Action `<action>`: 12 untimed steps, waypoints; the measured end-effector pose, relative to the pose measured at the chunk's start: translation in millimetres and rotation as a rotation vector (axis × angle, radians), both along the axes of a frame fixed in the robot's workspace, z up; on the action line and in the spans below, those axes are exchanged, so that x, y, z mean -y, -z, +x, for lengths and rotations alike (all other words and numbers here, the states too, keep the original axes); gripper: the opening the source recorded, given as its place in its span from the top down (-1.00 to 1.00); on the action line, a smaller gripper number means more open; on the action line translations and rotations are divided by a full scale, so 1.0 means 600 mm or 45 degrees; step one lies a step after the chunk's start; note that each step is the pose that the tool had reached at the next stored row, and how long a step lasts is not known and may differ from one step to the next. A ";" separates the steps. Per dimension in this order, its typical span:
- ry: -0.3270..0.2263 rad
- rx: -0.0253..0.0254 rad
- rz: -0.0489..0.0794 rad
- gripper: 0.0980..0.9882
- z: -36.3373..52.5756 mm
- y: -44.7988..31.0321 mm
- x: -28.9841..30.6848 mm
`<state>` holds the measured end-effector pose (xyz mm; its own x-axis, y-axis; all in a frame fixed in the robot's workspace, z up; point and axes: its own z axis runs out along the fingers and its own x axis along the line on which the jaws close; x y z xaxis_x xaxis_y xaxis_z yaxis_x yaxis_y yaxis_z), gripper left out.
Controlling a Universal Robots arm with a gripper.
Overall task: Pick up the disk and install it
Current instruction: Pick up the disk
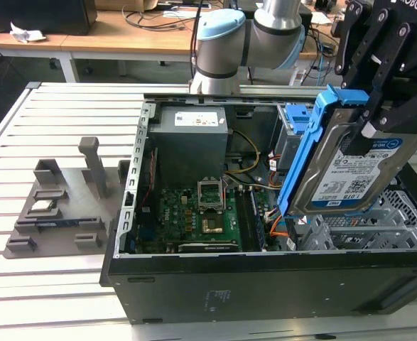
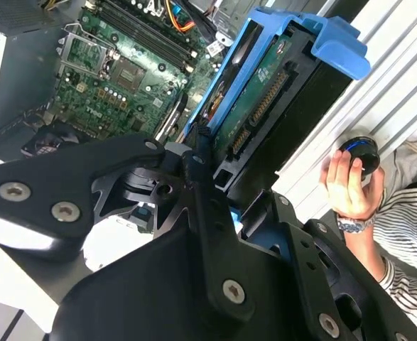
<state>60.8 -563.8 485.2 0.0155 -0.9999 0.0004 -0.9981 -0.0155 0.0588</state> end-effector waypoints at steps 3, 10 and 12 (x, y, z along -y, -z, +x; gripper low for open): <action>0.000 -0.0015 0.000 0.40 0.007 0.001 0.0000; 0.000 -0.0101 0.000 0.40 0.045 0.003 0.0000; 0.000 -0.0125 0.000 0.40 0.055 0.004 0.0000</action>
